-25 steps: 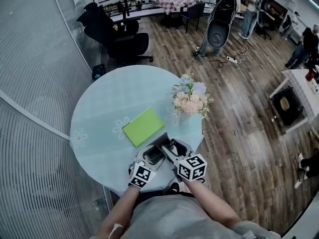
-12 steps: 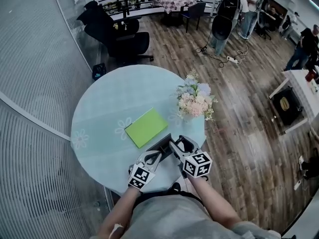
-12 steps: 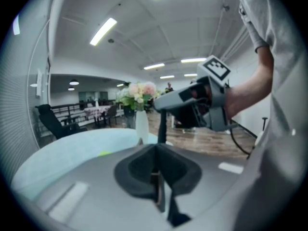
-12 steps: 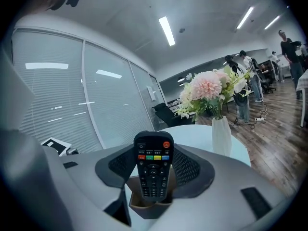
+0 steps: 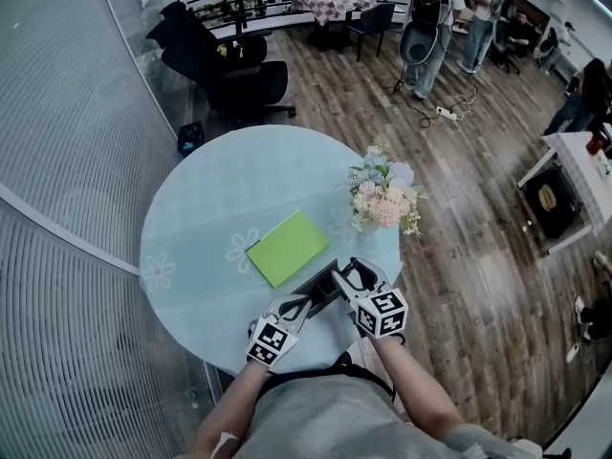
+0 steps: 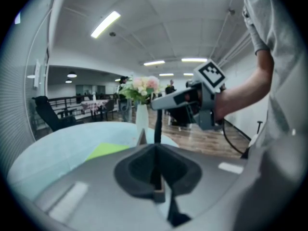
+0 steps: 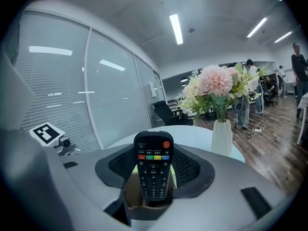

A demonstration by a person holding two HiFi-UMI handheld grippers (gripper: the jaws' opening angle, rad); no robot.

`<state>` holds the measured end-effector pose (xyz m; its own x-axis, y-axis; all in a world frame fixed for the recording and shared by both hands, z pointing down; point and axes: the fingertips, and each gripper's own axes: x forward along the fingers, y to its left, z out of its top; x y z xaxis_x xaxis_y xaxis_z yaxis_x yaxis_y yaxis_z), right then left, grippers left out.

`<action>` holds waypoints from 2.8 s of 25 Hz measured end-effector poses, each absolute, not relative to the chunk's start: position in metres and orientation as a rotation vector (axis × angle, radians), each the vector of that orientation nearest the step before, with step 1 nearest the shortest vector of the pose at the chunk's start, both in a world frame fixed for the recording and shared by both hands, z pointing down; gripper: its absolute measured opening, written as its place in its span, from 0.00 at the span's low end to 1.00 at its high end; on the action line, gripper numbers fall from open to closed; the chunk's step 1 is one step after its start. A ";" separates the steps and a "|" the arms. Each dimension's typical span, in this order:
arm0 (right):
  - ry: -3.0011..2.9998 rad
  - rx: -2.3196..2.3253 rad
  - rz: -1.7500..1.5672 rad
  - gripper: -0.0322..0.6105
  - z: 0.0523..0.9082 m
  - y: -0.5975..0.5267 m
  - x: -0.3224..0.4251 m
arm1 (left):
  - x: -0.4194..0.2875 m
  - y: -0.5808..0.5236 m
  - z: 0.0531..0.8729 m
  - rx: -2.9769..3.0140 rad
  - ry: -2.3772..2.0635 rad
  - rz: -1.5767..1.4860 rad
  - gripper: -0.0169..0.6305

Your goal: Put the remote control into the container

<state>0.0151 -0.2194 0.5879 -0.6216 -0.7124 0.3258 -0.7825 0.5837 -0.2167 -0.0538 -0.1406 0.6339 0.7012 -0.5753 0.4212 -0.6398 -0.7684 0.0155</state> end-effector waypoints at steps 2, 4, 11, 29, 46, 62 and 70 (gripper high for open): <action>-2.603 1.246 0.493 0.42 0.592 -0.223 0.011 | -0.061 -0.140 0.635 2.739 -0.984 0.592 0.02; -2.593 1.243 0.485 0.42 0.598 -0.226 0.007 | -0.068 -0.139 0.637 2.729 -0.982 0.584 0.02; -2.552 1.222 0.457 0.42 0.621 -0.224 -0.005 | -0.088 -0.139 0.644 2.714 -0.972 0.570 0.02; -2.408 1.174 0.399 0.42 0.677 -0.213 -0.013 | -0.093 -0.130 0.653 2.744 -0.796 0.547 0.02; -2.339 1.096 0.385 0.42 0.709 -0.204 -0.013 | -0.088 -0.123 0.656 2.752 -0.724 0.558 0.02; -2.338 1.111 0.373 0.42 0.715 -0.209 -0.019 | -0.079 -0.104 0.669 2.746 -0.656 0.578 0.02; -2.327 1.130 0.378 0.42 0.714 -0.206 -0.015 | -0.084 -0.106 0.670 2.740 -0.682 0.582 0.02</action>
<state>-0.0152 -0.2059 0.7143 -0.5158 -0.6445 0.5644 -0.7900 0.6127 -0.0222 -0.0841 -0.1056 0.6696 0.8097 -0.3905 0.4381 -0.4939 -0.8566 0.1494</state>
